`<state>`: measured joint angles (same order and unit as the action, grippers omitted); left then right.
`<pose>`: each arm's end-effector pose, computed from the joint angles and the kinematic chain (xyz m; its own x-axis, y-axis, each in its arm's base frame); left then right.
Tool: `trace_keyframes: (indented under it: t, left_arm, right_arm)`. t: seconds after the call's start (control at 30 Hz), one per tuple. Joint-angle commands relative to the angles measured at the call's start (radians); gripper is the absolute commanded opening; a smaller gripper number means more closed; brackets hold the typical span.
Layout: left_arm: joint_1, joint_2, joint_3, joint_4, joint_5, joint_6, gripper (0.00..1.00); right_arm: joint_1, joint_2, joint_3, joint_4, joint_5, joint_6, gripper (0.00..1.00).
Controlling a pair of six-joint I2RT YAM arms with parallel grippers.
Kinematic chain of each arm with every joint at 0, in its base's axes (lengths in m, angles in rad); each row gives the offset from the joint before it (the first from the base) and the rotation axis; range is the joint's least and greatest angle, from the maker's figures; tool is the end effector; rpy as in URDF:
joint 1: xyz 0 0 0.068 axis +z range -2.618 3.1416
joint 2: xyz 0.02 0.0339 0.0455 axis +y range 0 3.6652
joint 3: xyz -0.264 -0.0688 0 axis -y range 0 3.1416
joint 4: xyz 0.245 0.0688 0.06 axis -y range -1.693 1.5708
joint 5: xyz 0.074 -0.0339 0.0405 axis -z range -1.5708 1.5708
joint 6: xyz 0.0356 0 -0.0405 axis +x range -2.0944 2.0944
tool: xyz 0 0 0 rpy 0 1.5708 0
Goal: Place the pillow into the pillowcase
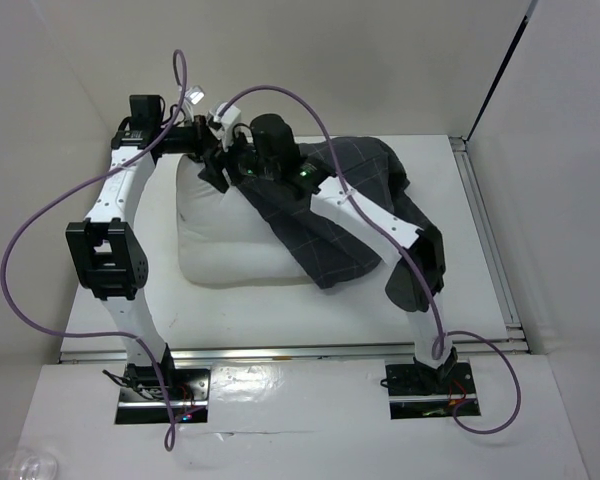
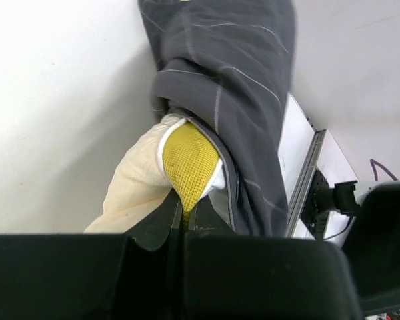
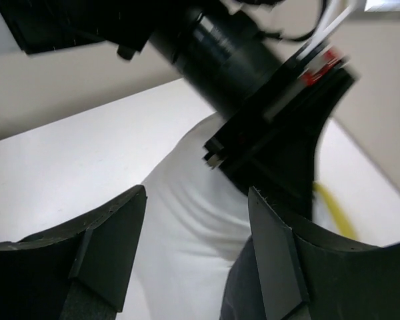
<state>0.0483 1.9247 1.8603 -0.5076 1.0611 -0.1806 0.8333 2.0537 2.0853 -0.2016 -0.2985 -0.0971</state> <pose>0.4377 -0.0100 0.3558 -0.6593 -0.1196 -0.7423 0.6009 0.5096 -0.6159 0.3231 0.3712 0.3967 -0.0258 -0.1661 -0.9858 -0.9091 0.4140 -0.0460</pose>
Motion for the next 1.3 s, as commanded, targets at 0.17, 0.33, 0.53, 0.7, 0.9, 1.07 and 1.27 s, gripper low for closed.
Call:
trace_keyframes:
  t: [0.17,0.33,0.53,0.7,0.9,1.07,1.27]
  left_arm:
    - [-0.025,-0.046,0.042,0.040,0.063,0.013,0.00]
    - [-0.025,-0.027,0.080,0.018,0.063,0.013,0.00]
    - [-0.016,-0.027,0.100,0.007,0.054,0.013,0.00]
    - [-0.016,-0.018,0.111,-0.011,0.054,0.023,0.00]
    - [-0.016,-0.009,0.129,-0.020,0.054,0.023,0.00]
    - [-0.016,-0.009,0.129,-0.031,0.054,0.023,0.00]
    - [-0.016,-0.018,0.120,-0.031,0.054,0.035,0.00]
  right_arm:
    - [0.006,-0.199,-0.123,0.076,0.349,-0.210,0.69]
    - [-0.003,-0.246,-0.259,-0.050,0.446,-0.277,0.69]
    - [-0.025,-0.365,-0.513,-0.050,0.559,-0.342,0.69]
    - [-0.034,-0.409,-0.600,-0.075,0.550,-0.322,0.69]
    - [-0.043,-0.374,-0.650,0.001,0.506,-0.311,0.35]
    - [-0.066,-0.230,-0.422,-0.024,0.412,-0.259,0.00]
    - [-0.066,-0.159,-0.243,-0.062,0.309,-0.207,0.00]
